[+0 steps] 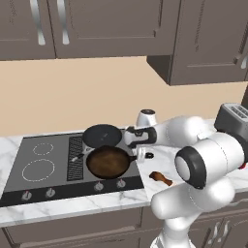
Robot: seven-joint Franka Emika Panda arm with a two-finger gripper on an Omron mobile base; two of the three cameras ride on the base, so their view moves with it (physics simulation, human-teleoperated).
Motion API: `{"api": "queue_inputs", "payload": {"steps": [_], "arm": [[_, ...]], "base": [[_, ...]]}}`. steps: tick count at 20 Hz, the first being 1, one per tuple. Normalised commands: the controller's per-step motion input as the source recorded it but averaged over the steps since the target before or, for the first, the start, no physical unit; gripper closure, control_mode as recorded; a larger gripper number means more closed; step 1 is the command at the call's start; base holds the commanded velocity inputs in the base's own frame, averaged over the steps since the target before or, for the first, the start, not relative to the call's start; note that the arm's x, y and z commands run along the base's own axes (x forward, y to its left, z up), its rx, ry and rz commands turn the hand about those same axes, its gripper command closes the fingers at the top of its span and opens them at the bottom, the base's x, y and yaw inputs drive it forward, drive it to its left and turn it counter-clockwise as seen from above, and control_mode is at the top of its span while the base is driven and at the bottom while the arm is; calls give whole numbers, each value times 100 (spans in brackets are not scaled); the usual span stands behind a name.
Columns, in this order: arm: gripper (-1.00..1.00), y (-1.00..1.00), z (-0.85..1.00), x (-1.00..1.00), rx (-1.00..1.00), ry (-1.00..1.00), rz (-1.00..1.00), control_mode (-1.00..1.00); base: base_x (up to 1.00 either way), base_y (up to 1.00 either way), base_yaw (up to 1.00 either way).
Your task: Place both pans onto different burners. Then place the tomato and the chicken drumstick on different pans.
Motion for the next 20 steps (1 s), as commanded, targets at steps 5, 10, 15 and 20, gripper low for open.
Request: {"api": "queue_inputs", "payload": {"steps": [5, 10, 15, 20], "arm": [[-100, -9, 41, -10, 4, 0, 0, -100], [-100, -3, 31, -32, 2, 11, 0, -100], [-100, -10, 12, -54, 0, 12, -5, -100], [-100, -32, -2, -63, 0, 8, -13, -100]], "base": [[0, 0, 0], [0, 0, 0], [0, 0, 0], [0, 0, 0]]}}
